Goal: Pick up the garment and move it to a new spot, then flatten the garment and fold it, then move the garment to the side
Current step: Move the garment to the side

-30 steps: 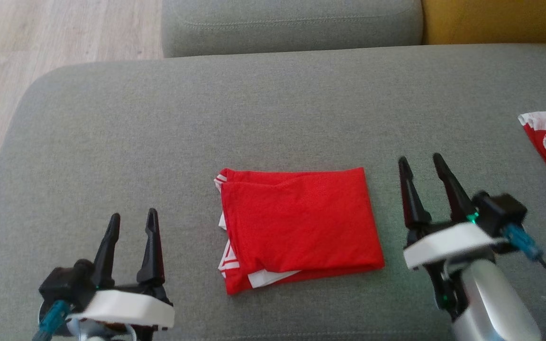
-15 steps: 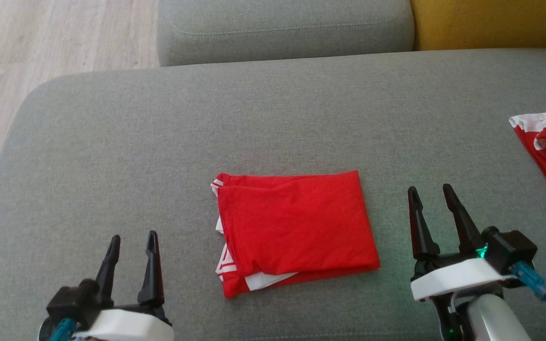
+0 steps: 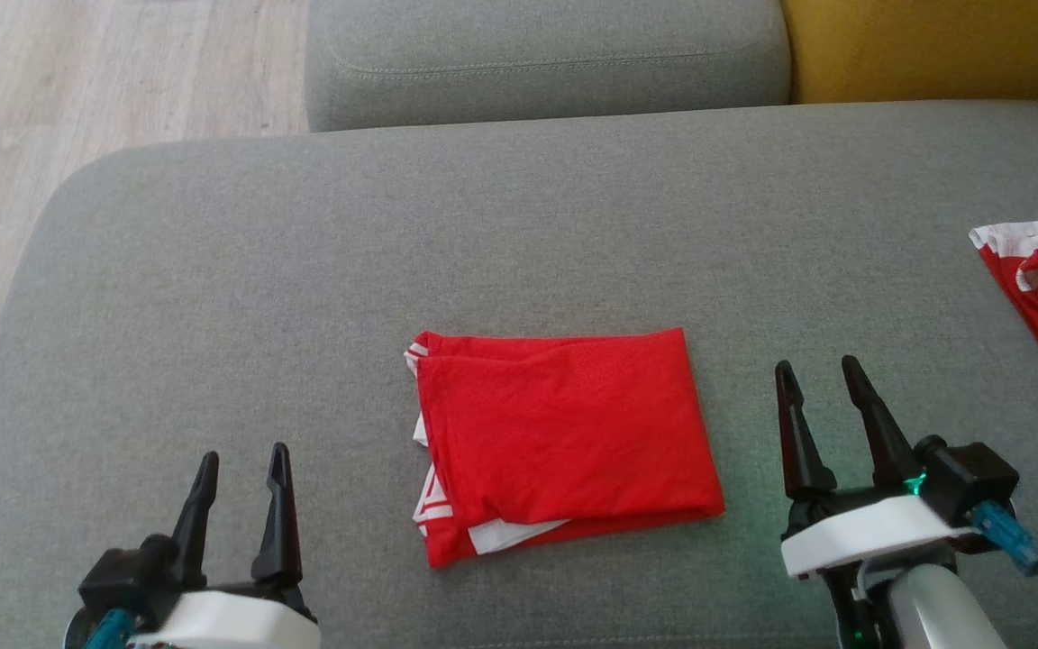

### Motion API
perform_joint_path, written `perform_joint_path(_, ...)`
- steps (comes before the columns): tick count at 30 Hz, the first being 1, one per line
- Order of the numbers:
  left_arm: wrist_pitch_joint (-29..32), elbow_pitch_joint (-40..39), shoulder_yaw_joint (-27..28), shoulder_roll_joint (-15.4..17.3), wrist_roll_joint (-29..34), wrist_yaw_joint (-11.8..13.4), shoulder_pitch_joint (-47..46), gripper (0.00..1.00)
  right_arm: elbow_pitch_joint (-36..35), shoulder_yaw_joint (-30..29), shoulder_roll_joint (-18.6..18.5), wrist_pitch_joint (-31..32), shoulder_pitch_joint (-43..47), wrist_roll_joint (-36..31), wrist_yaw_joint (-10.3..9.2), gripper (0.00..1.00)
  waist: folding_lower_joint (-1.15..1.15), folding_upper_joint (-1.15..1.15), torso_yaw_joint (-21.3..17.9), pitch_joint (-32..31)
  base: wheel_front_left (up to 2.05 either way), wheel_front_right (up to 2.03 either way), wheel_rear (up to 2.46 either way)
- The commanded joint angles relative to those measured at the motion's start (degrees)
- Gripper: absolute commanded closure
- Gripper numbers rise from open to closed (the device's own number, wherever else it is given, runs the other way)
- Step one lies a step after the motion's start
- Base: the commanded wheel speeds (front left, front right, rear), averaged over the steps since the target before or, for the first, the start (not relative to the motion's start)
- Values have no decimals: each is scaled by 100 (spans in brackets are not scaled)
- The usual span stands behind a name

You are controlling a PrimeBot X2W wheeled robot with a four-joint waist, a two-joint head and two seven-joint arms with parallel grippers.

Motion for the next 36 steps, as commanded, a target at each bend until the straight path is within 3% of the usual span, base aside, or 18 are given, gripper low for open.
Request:
perform_joint_path(1, -70, -165, 218, -23, 71, -16, -118, 0, -140, 106, 3, -78, -136, -61, 37, 0, 0, 0, 2, 1, 0, 0, 0)
perform_joint_path(8, -70, -122, 261, -51, 111, -98, -119, 0, 78, -51, 4, 301, -286, -310, 37, 0, 0, 0, 51, 15, 0, 0, 0)
perform_joint_path(17, -70, -75, 182, -66, 61, -125, -224, 0, 474, -15, 4, 2003, -830, -349, 37, 0, 0, 0, 318, 178, 0, 0, 0)
perform_joint_path(23, -70, -51, 37, -67, -83, -53, -311, 0, 903, 47, -36, 2798, -1124, -197, 37, 0, 0, 0, 589, 349, 0, 0, 0)
perform_joint_path(35, -70, -39, -45, -68, -185, 34, -354, 0, 1336, 354, -288, 3719, -1275, 394, 37, 0, 0, 0, 848, 455, 0, 0, 0)
perform_joint_path(36, -70, -41, -44, -68, -188, 37, -356, 0, 1346, 398, -306, 3773, -1296, 447, 37, 9, 0, 0, 849, 461, 0, 0, 0)
